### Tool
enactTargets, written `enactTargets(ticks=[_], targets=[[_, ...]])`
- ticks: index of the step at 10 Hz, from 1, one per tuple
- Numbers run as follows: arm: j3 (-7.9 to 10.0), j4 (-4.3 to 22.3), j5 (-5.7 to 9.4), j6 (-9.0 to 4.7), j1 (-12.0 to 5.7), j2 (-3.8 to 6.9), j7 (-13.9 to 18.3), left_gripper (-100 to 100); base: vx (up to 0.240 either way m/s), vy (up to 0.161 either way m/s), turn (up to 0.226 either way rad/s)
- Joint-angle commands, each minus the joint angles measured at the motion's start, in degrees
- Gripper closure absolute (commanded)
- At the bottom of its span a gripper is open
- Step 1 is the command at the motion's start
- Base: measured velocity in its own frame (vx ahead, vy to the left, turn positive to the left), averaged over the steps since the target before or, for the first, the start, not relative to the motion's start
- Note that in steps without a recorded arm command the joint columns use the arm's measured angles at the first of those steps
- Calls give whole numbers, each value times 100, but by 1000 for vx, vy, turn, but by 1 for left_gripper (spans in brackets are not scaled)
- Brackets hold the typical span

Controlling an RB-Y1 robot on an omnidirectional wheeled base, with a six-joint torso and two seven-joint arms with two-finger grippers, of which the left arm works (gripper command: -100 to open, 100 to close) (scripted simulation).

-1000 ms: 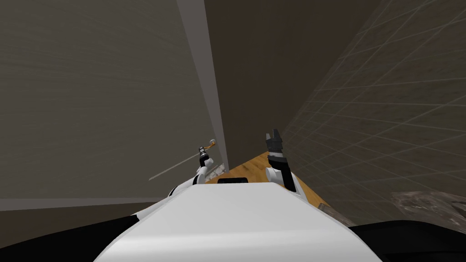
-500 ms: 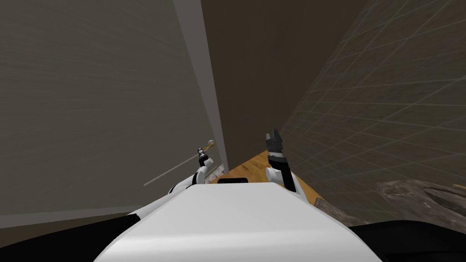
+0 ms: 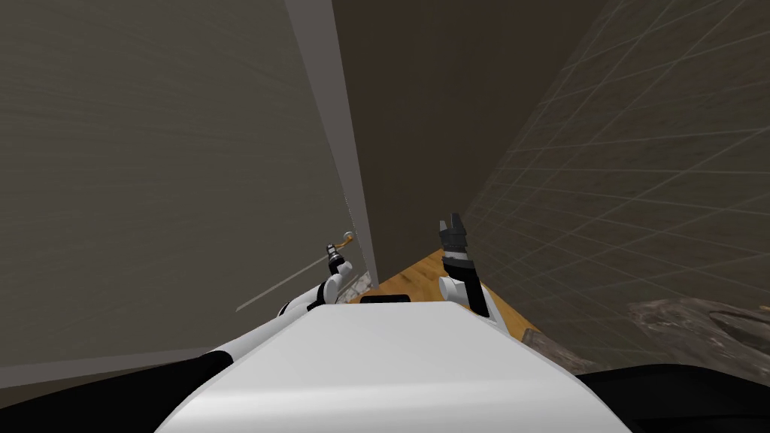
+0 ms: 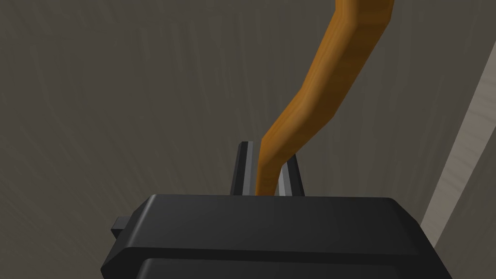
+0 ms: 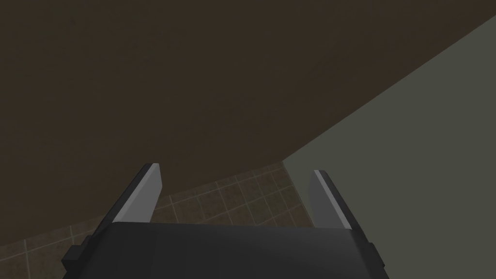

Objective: Push the door open

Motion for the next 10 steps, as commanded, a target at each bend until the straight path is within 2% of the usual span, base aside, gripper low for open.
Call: enactTargets(ticks=[1, 2, 3, 4, 5, 6, 8, 10], targets=[[27, -286, 11, 180, 227, -97, -67, 100, 0, 0, 0], [27, -514, 11, 180, 227, -97, -67, 100, -15, -10, -8], [27, -596, 11, 180, 227, -97, -67, 100, -19, -12, 7], [27, -356, 11, 180, 227, -97, -67, 100, 3, 2, -14], [123, -355, 84, 53, 161, -106, -112, 100, 28, 35, -211], [123, -355, 84, 53, 161, -106, -112, 100, 22, 49, -153], [393, -364, 272, -136, 147, -56, -248, 100, 41, 105, -275], [461, -366, 319, -184, 144, -45, -282, 100, 36, 111, -136]])
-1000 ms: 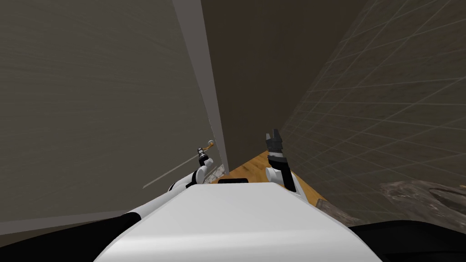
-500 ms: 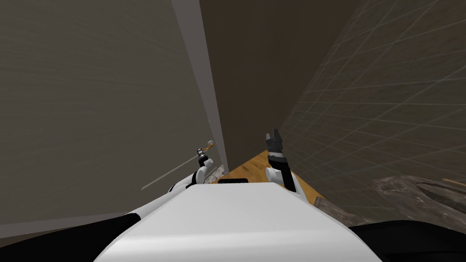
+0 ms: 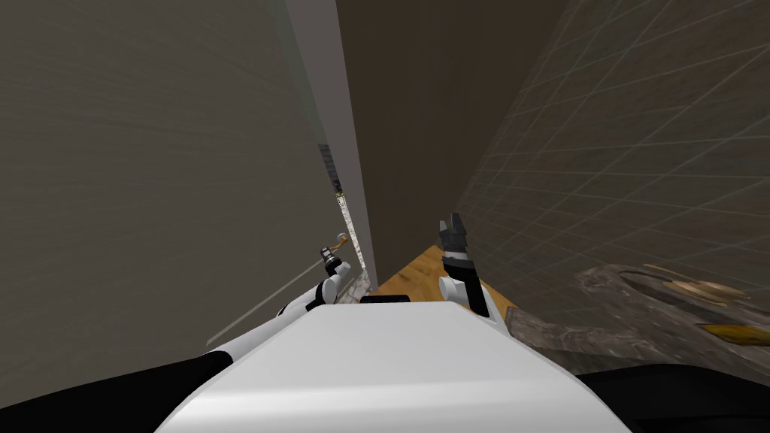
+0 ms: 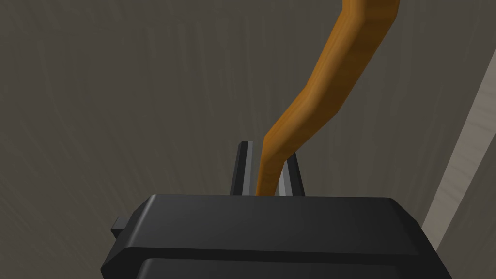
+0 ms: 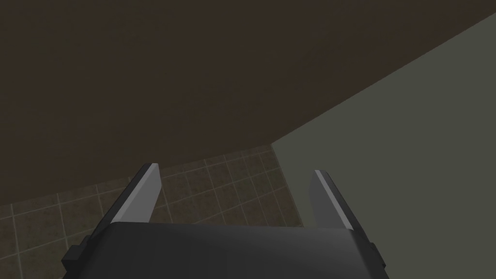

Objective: Push the door open

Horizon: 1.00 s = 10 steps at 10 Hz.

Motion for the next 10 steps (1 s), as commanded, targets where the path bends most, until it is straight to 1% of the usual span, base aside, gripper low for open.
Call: enactTargets(ticks=[1, 2, 3, 4, 5, 6, 7, 10], targets=[[32, -286, 17, 148, 133, -69, -70, 100, 28, 28, 6], [32, -398, 17, 148, 133, -69, -70, 100, 13, -7, 31], [32, -398, 17, 148, 133, -69, -70, 100, -2, -19, 5], [189, -403, 126, 38, 125, -45, -149, 100, 13, 50, -243], [189, -403, 126, 38, 125, -45, -149, 100, 7, 69, -130], [358, -408, 243, -80, 116, -21, -234, 100, 19, 85, -241], [358, -408, 243, -80, 116, -21, -234, 100, 41, 98, -126], [358, -408, 243, -80, 116, -21, -234, 100, 17, 21, 9]])
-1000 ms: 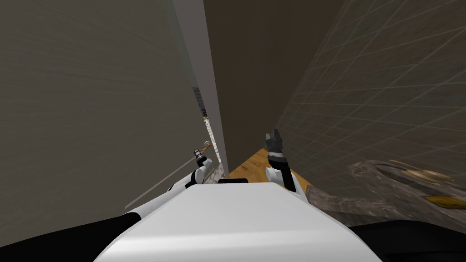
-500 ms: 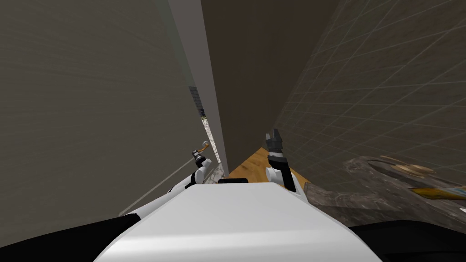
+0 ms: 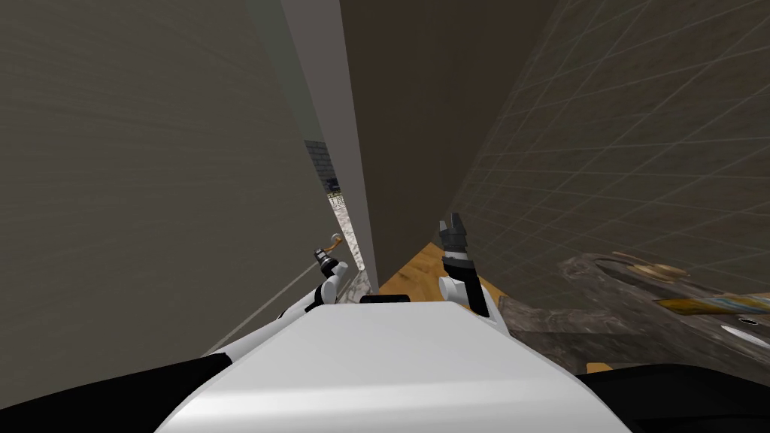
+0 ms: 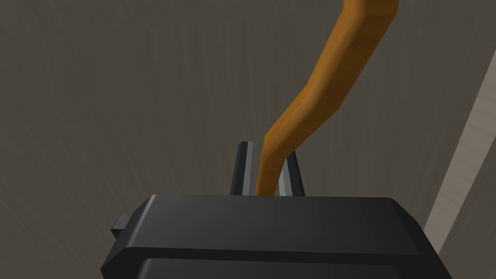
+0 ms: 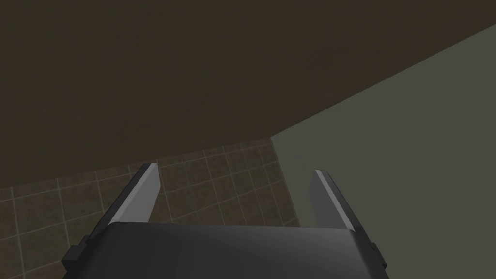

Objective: Push the door open

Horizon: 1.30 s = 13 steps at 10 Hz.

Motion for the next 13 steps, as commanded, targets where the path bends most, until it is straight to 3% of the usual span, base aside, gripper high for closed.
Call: enactTargets(ticks=[1, 4, 6, 7, 8, 9, 10, 13], targets=[[98, 115, 65, -175, -46, 85, -4, 100, 6, 20, -106], [98, 115, 65, -175, -46, 85, -4, 100, 1, 18, -35], [387, 106, 266, -377, -61, 120, -150, 100, 2, 95, -250], [387, 106, 266, -377, -61, 120, -150, 100, -24, 58, -159], [590, 99, 406, -518, -71, 143, -252, 100, -35, 88, -251], [590, 99, 406, -518, -71, 143, -252, 100, -24, 61, -174], [698, 96, 481, -593, -76, 153, -306, 100, -21, 53, -152], [698, 96, 481, -593, -76, 153, -306, 100, -4, 10, -30]])
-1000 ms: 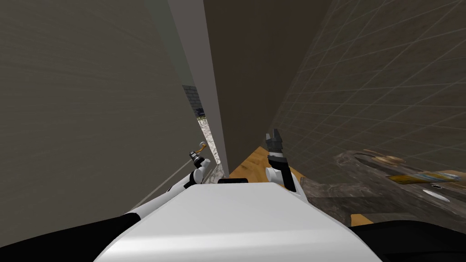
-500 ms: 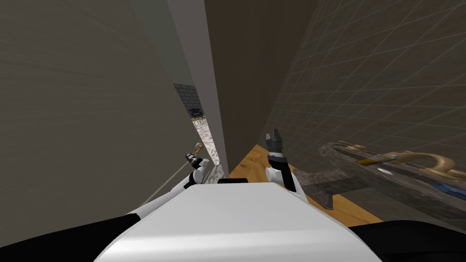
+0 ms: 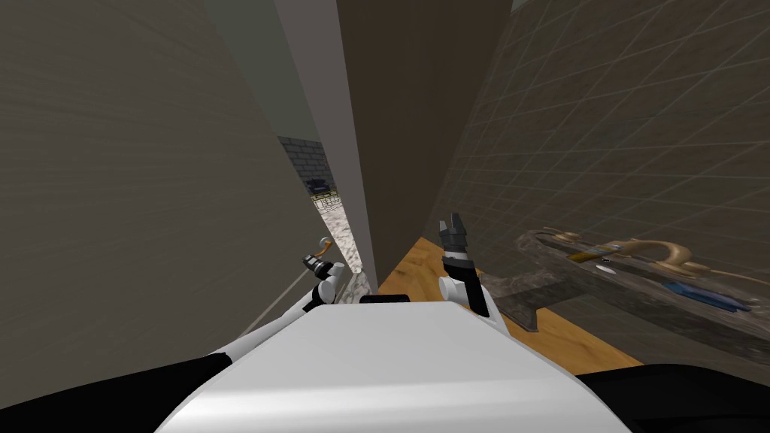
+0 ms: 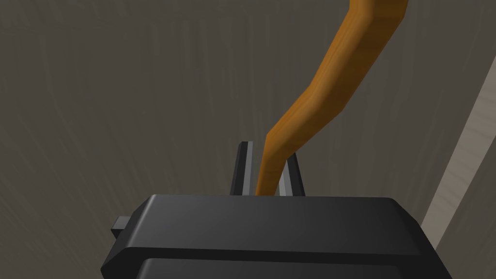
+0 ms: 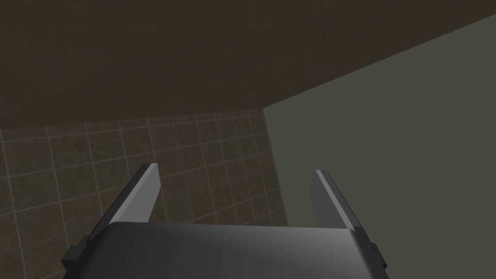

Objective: Push the door open

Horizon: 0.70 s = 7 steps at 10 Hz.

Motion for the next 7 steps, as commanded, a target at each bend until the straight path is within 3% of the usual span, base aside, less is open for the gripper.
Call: enactTargets(ticks=[1, 6, 7], targets=[[6, 168, -2, -127, -59, 131, 62, 100, 0, 0, 0], [6, 168, -2, -127, -59, 131, 62, 100, 2, -4, 12], [122, 134, 89, -198, -67, 78, 5, 100, -29, 79, -205]])
